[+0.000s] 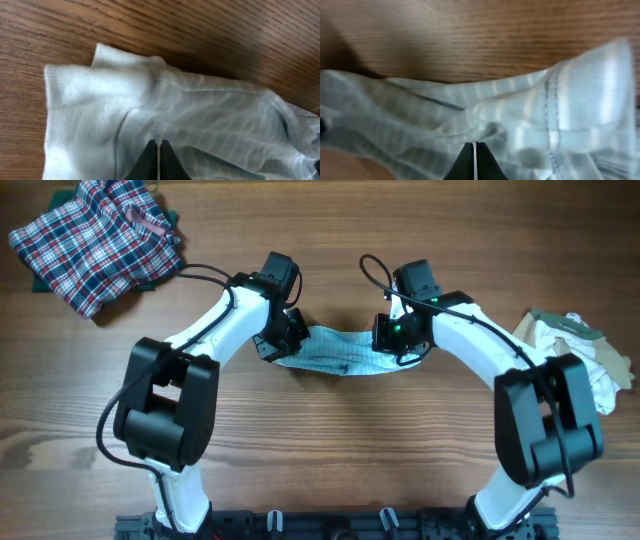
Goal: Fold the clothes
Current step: 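Hold the pants stretched flat between both grippers at table center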
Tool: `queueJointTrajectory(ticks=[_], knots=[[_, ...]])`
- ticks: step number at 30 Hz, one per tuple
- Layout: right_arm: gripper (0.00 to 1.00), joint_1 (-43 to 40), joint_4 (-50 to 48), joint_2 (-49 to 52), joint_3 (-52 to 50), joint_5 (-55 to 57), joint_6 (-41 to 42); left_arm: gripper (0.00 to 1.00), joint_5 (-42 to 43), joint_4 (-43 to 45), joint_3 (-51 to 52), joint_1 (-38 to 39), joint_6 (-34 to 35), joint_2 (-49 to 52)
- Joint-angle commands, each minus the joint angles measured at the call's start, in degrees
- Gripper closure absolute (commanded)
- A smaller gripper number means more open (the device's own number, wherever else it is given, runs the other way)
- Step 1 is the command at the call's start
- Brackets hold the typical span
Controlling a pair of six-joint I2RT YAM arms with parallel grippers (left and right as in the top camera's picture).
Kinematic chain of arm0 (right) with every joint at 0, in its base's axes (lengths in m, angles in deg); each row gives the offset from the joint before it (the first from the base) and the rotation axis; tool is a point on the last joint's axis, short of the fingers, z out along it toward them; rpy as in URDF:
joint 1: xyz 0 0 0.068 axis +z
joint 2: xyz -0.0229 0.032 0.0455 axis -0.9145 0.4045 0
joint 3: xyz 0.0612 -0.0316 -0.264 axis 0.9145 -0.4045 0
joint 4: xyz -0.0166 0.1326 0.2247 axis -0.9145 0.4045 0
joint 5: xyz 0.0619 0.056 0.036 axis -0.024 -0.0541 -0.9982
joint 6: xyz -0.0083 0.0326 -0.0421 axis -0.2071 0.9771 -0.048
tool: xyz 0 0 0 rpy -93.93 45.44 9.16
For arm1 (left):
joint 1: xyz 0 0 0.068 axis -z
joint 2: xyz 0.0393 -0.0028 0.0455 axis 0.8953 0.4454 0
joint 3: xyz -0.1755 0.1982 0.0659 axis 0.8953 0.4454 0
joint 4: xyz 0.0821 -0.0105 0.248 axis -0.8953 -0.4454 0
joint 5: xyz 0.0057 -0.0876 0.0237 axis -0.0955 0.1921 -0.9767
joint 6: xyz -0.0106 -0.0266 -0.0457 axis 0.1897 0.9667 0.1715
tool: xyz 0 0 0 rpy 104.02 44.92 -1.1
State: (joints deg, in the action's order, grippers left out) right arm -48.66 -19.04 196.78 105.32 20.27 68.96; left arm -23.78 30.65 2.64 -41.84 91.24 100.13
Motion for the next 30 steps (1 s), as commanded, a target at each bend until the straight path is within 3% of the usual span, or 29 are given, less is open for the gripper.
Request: queueJointTrajectory(ticks=[1,16,20,30], knots=[[0.96,0.3,0.2,2.7,0.1,-1.1,0.6,0.96,-0.2,0.6,0.5,0.2,0.0,1.0],[0.92,0.3,-9.0,4.9,0.1,2.1,0.2,0.95,-0.1,0.4,0.5,0.2,-0.1,2.8],[0.93,0.3,-9.6,8.2,0.1,9.9,3.2,0.94,-0.3,0.4,0.5,0.2,-0.1,2.8],[0.93,-2.6,-5.2,8.5,0.1,19.0,4.5,0.90,-12.2,-1.0,0.5,0.1,0.0,2.8]])
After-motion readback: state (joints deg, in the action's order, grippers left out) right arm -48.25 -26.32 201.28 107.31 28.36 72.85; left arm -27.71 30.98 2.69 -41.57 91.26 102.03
